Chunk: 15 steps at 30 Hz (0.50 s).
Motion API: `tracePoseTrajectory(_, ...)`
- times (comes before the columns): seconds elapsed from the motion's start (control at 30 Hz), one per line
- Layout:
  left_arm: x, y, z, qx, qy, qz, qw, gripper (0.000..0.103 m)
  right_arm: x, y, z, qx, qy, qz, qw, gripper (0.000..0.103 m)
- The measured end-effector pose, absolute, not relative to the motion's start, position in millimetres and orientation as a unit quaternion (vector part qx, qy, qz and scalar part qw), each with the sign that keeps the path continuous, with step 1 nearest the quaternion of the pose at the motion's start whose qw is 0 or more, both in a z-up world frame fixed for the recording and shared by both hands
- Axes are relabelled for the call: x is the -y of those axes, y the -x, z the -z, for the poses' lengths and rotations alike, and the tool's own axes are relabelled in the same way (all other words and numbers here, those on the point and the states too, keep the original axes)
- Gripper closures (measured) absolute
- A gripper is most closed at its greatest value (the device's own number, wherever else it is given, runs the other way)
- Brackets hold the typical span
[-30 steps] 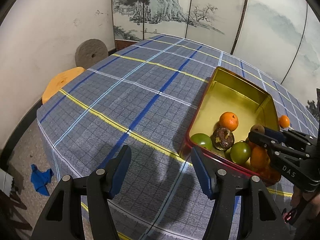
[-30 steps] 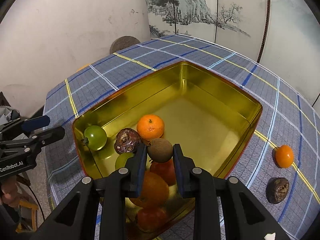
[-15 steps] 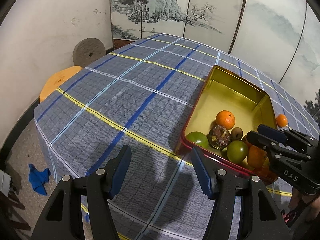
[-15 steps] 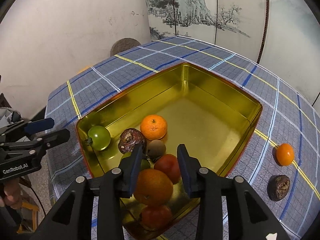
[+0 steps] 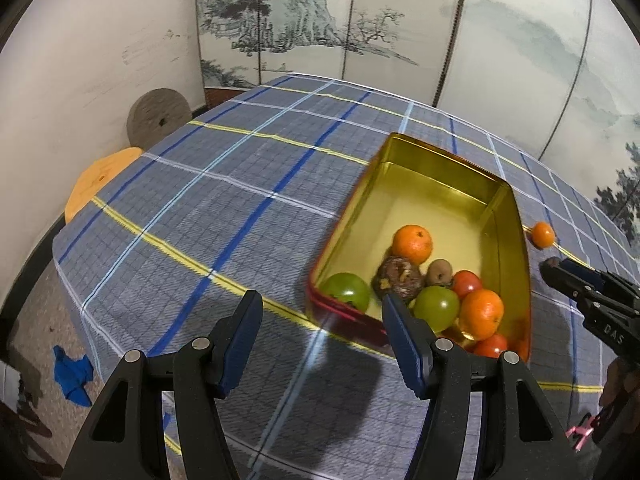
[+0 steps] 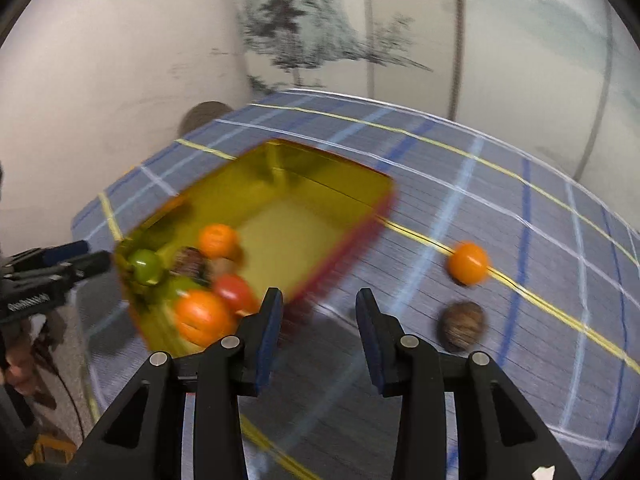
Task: Organize fruits
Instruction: 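Move the right tool to the table and grasp the dark brown fruit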
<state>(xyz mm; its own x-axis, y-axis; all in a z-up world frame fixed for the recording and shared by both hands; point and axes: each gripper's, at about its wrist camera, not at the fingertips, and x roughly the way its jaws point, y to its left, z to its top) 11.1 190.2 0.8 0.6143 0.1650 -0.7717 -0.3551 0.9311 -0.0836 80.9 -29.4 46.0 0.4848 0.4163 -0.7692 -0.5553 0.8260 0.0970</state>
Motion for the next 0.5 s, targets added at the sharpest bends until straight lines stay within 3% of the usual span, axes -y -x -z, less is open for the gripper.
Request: tracePoseTrajectory(0.5, -156, -41, -9, -0.418, 0.089, -0.106, 0.898, 0.040, 95, -111, -8, -0.459, 0.077, -0.199, 0.862, 0.066)
